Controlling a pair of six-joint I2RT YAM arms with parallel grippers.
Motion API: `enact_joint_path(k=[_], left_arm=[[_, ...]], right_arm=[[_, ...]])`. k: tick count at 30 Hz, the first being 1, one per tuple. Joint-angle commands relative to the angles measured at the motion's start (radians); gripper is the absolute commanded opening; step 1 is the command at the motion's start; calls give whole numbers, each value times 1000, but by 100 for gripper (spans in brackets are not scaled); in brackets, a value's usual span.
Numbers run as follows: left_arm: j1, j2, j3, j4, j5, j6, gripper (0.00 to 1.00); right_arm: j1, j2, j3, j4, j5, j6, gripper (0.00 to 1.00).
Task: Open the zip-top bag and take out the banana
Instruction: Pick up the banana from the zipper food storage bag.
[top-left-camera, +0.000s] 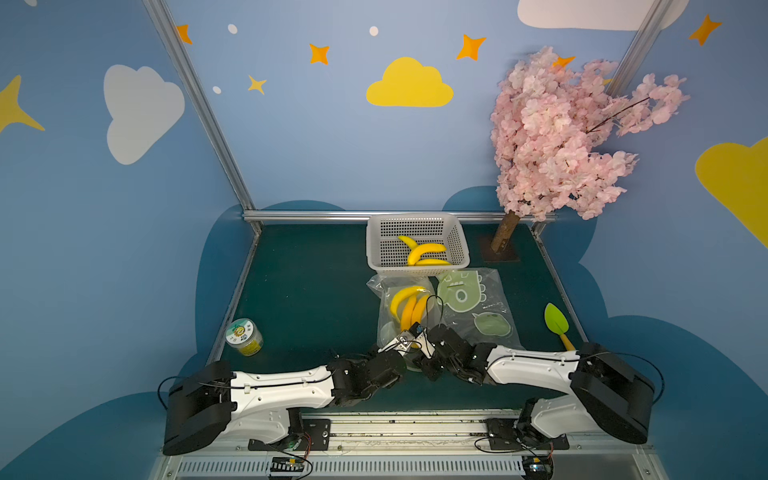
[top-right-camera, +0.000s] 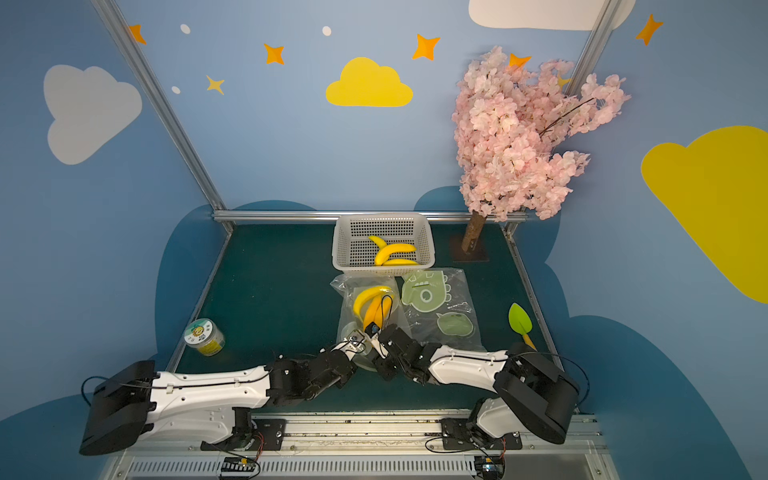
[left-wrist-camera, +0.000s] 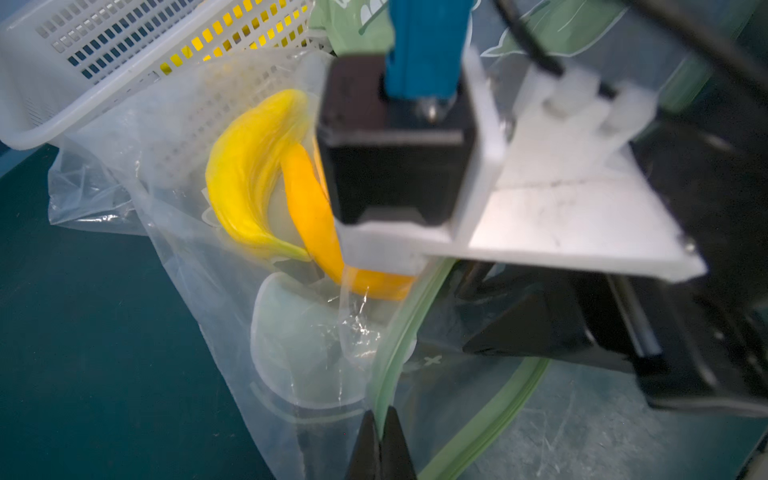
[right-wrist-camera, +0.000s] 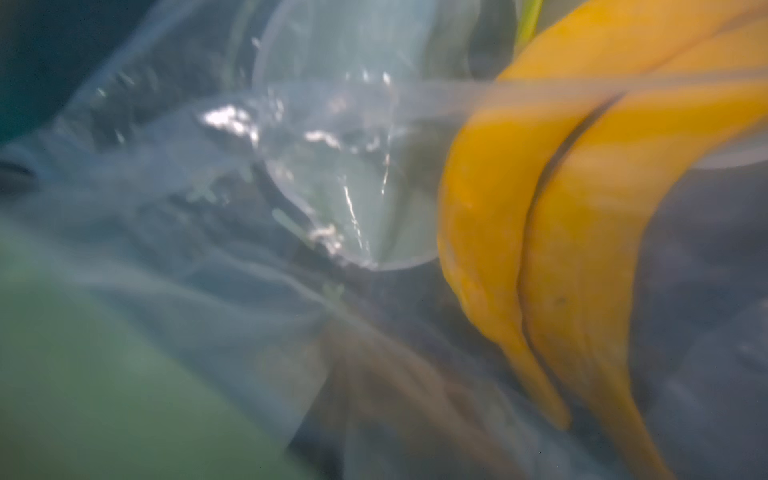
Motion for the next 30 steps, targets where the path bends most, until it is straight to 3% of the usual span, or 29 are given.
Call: enact_joint_path(k=[1, 9, 16, 30], left_arm=[[-5, -9, -10, 32, -18, -10, 3], [-11, 22, -22, 45, 3, -30, 3], [-11, 51, -20, 70, 54, -35, 3], [-12, 74, -7, 62, 70, -42, 3]], right_arm=[[11, -4, 24, -34, 2, 2, 33], [10, -72, 29, -16, 138, -49, 42], [8, -26, 34, 28, 240, -115, 49], [-49, 61, 61, 48, 196, -149, 46]])
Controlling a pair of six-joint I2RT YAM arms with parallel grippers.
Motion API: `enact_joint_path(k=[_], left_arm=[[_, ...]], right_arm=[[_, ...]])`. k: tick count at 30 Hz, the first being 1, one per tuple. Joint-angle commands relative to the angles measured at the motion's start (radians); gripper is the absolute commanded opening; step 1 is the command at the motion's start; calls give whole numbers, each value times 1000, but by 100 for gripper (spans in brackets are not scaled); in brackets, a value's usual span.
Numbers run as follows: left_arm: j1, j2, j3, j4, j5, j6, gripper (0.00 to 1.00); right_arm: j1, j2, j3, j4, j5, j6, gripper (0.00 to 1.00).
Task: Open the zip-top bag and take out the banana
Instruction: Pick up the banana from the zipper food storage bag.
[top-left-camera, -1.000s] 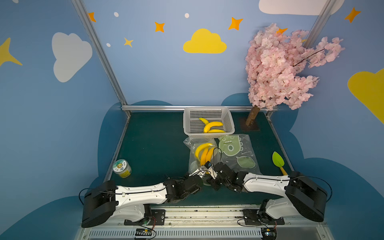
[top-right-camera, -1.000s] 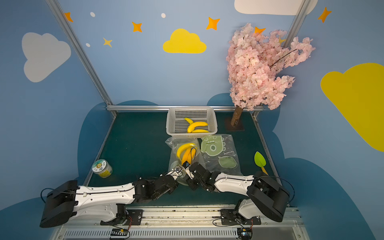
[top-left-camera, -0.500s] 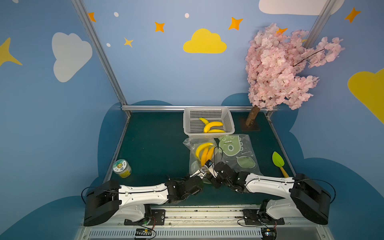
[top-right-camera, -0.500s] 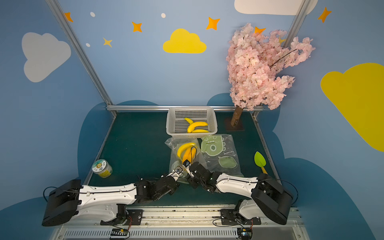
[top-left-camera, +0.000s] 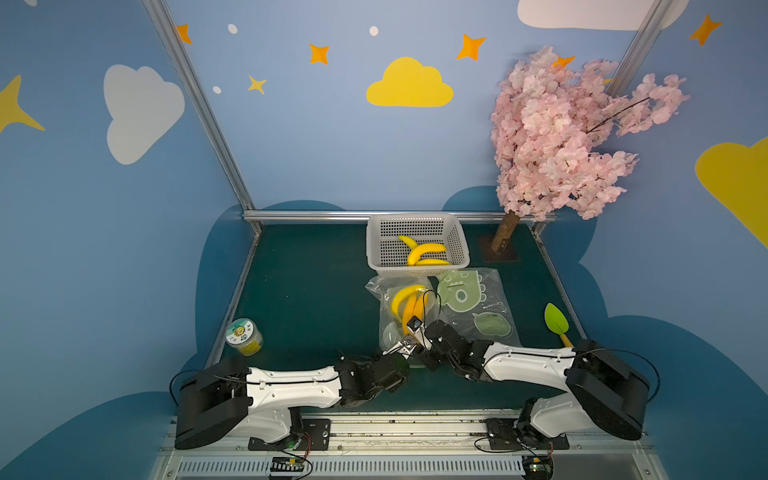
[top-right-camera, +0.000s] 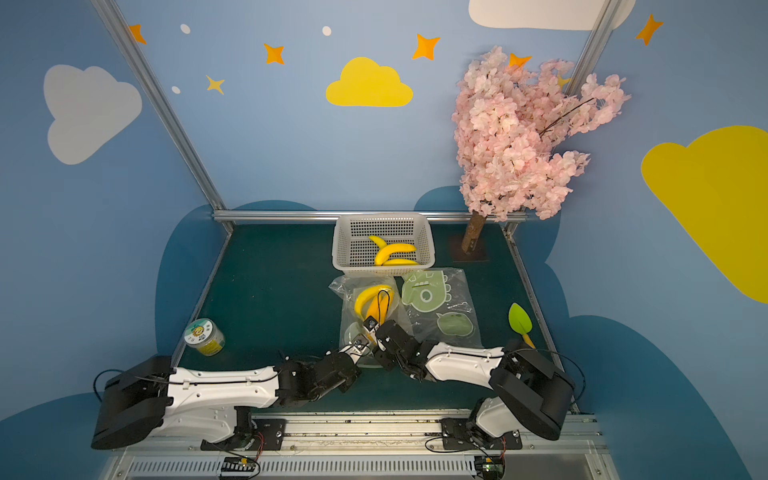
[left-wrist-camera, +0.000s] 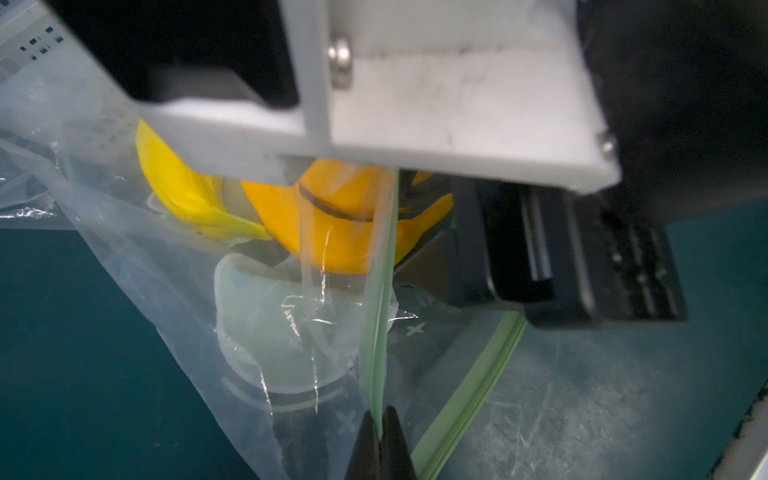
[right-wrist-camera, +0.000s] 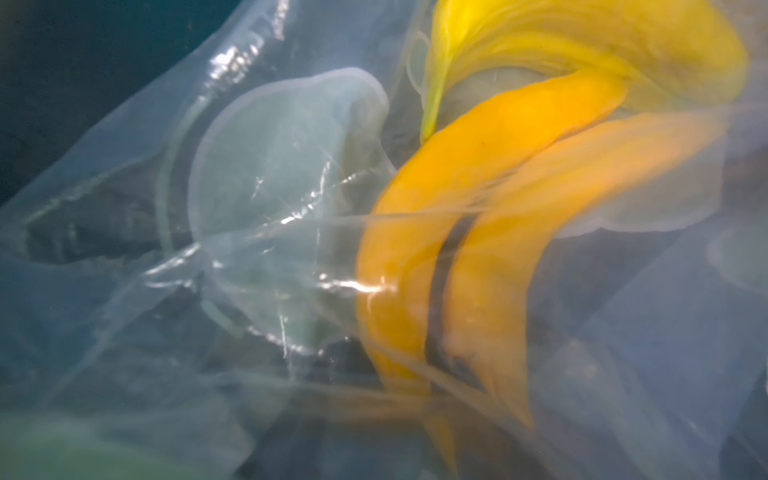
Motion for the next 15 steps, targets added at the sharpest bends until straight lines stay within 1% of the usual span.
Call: enact_joint_path(k=[1, 6, 9, 11, 15], left_arm=[[-3, -1, 9, 4, 8, -10, 3], [-3, -7, 6, 6, 4, -12, 3], [-3, -7, 7, 3, 2, -11, 3], [-2, -9, 7, 3, -2, -13, 3], [-3, -12, 4, 3, -11, -14, 3]], right_arm=[[-23, 32, 26, -2, -25, -5, 45], [-39, 73, 51, -20, -68, -11, 44], [-40, 90, 65, -34, -114, -8, 37], [-40, 103, 65, -37, -146, -4, 35], [-39, 134, 70, -63, -195, 15, 27]])
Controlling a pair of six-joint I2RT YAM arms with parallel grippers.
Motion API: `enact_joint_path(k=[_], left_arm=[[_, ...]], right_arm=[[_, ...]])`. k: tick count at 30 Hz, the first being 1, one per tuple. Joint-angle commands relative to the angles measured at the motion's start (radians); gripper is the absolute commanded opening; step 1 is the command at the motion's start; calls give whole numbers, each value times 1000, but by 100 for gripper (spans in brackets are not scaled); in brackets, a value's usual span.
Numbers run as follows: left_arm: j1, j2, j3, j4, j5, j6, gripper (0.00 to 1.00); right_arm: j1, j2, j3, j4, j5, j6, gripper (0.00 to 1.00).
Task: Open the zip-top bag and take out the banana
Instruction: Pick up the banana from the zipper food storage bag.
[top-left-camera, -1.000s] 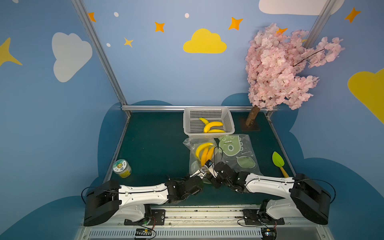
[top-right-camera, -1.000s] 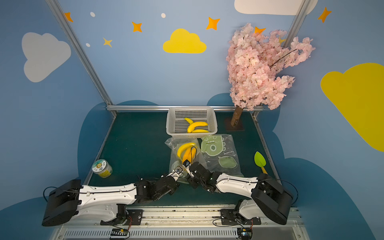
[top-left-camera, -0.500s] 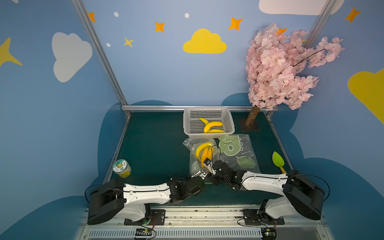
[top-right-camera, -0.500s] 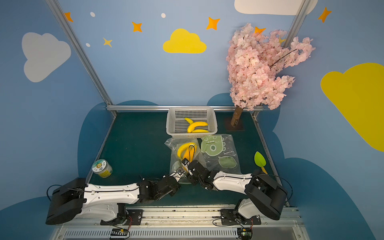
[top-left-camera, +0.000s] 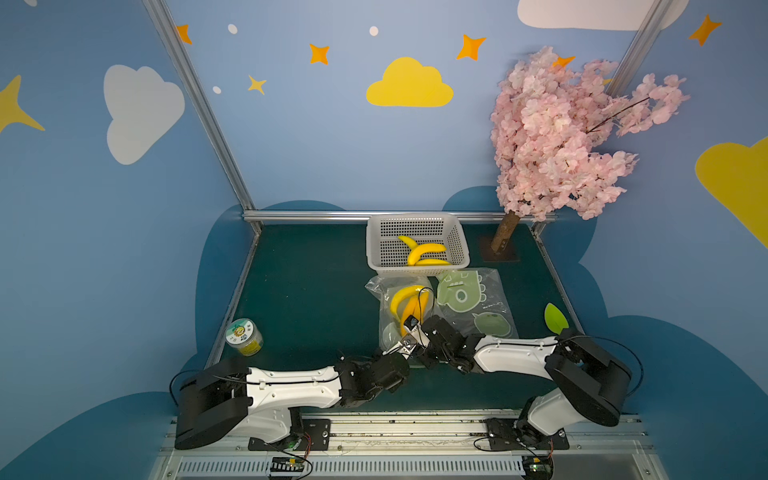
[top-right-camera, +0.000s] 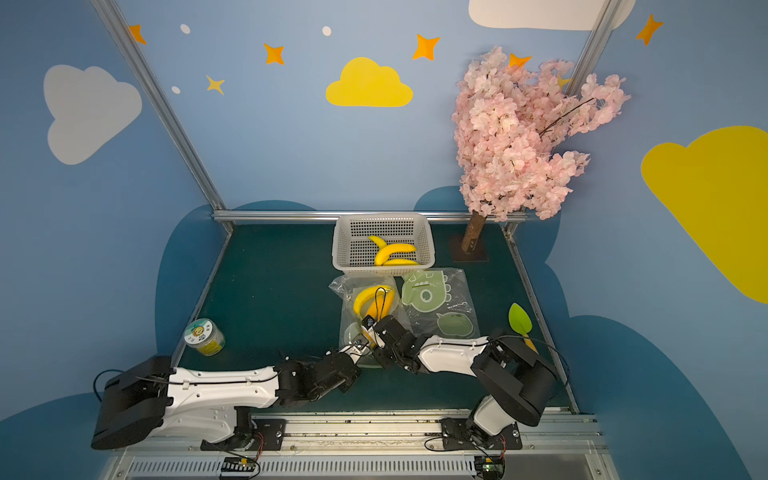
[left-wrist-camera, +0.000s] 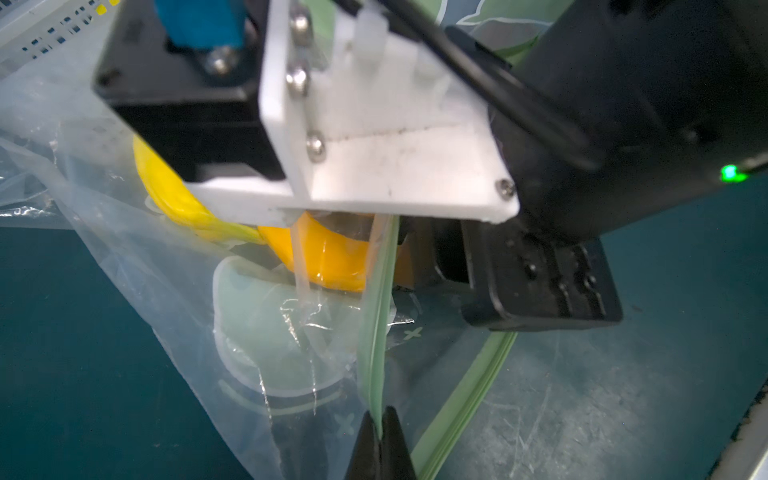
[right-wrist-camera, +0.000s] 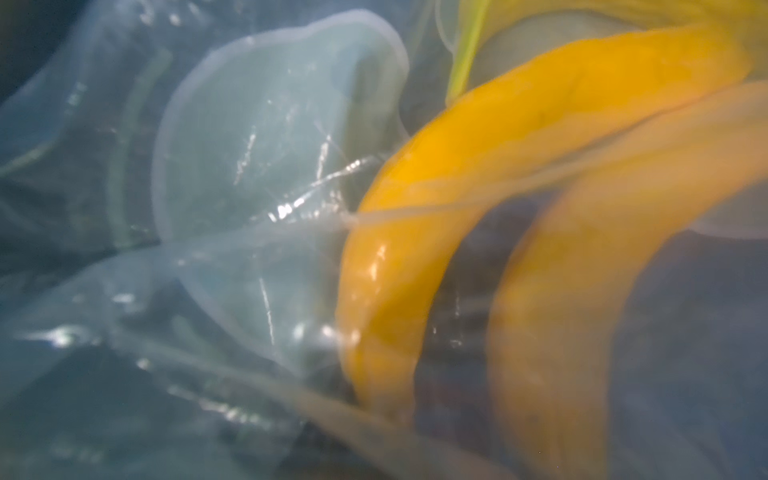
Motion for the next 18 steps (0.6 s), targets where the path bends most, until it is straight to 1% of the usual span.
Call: enact_joint_path(k=[1, 6, 7, 10, 18], left_arm=[[-3, -11, 4, 1, -13, -11, 2], [-2, -4, 4, -12, -29, -18, 2], [-3, -2, 3, -14, -30, -18, 3], [-2, 8, 4, -22, -39, -20, 3], [-1, 28, 13, -52, -81, -20, 2]], right_arm=[[1, 41, 22, -63, -69, 23, 25], [0, 47, 23, -79, -141, 38, 10], [1, 45, 26, -87, -162, 40, 9], [1, 35, 33, -106, -239, 30, 9], [-2, -55, -4, -137, -349, 18, 10]])
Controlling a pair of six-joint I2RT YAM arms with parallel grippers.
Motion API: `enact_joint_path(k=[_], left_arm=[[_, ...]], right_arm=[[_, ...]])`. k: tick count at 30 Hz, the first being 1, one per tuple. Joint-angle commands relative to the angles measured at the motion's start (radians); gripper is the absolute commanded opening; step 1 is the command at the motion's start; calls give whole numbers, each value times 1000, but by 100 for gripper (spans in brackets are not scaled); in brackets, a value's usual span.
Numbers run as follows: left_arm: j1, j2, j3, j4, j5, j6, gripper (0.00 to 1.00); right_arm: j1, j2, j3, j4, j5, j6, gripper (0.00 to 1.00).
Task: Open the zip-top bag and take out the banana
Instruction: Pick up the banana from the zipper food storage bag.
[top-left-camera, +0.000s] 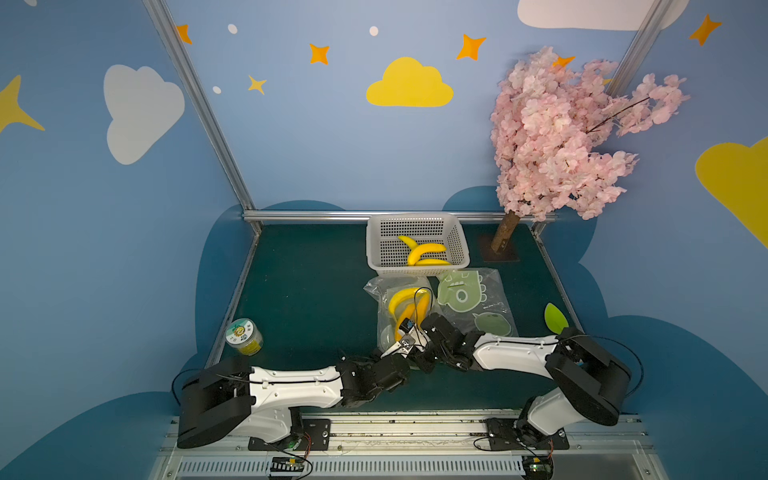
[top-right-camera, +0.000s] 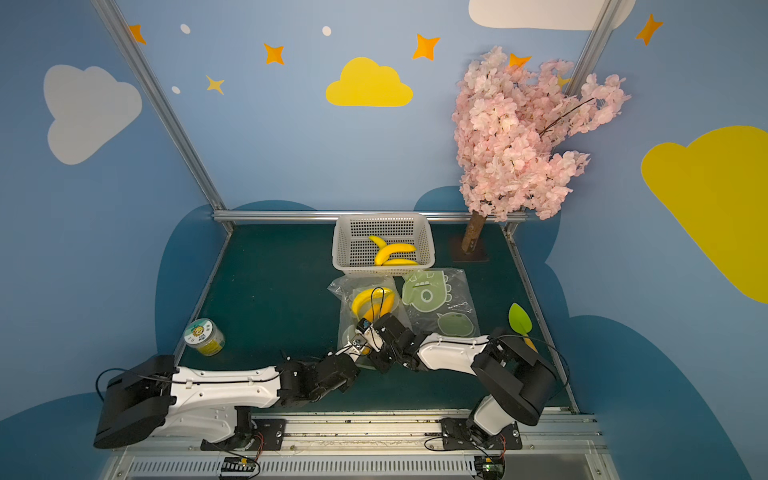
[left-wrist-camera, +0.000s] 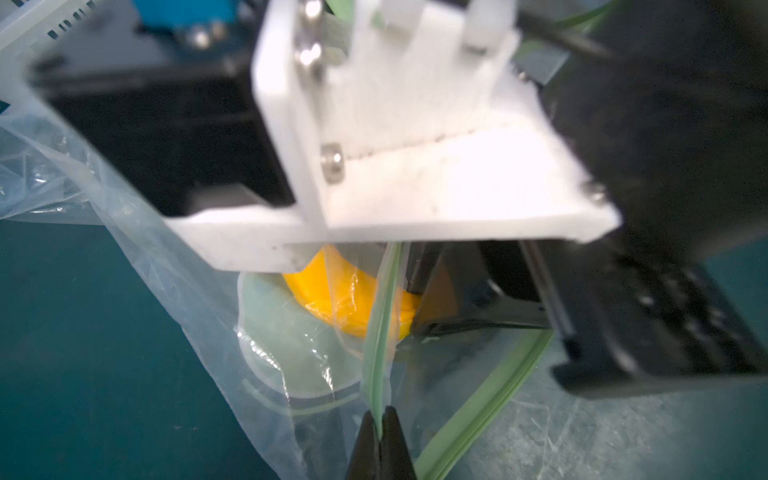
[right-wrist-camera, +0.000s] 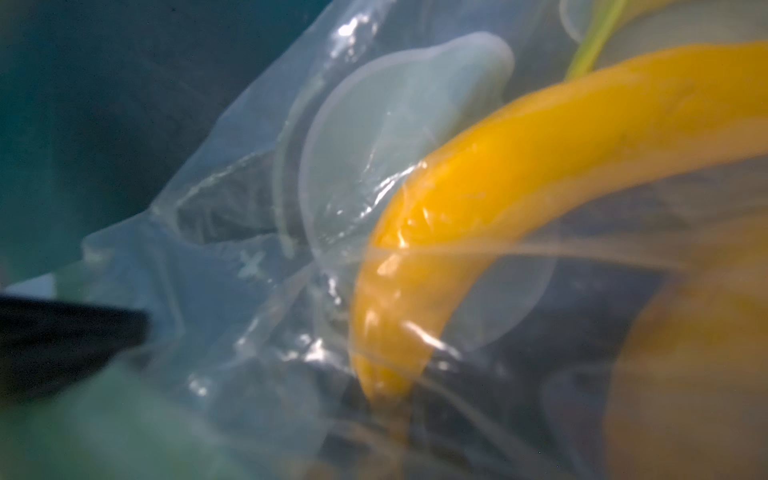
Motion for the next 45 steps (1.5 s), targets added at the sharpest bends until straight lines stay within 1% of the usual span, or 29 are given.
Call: enact_joint_path(k=[1, 7, 12, 18, 22, 24, 28, 30, 34, 41, 43, 45], left_arm=[[-1, 12, 15, -24, -33, -3, 3], [-1, 29, 28, -51, -63, -8, 2], [-1, 24, 36, -52, -90, -1, 3], [-1, 47, 56, -73, -125, -2, 3], [-1, 64, 62, -74, -132, -8, 3], [-1, 65, 61, -75, -140, -13, 2], [7, 48, 58, -74, -136, -18, 3], [11, 36, 57, -75, -134, -17, 3], [15, 27, 61, -81, -125, -17, 3], [26, 42, 62, -73, -106, -6, 3], [28, 45, 62, -67, -100, -3, 3], [29, 45, 62, -63, -97, -1, 3]], right_arm=[[-1, -47, -26, -90, -109, 5, 10], [-15, -131, -57, -121, -208, 18, 10], [-20, -145, -33, -230, -283, 3, 7], [-22, -166, 20, -385, -381, -38, 6], [-21, -207, 17, -406, -408, -17, 6], [-20, -227, 17, -424, -451, -8, 6], [-8, -263, 0, -432, -491, 53, 5], [6, -296, -26, -421, -500, 92, 2], [25, -415, -95, -402, -511, 181, 1], [51, -747, -223, -406, -590, 387, 0], [60, -839, -239, -480, -565, 421, 0], [63, -951, -222, -590, -522, 440, 0]])
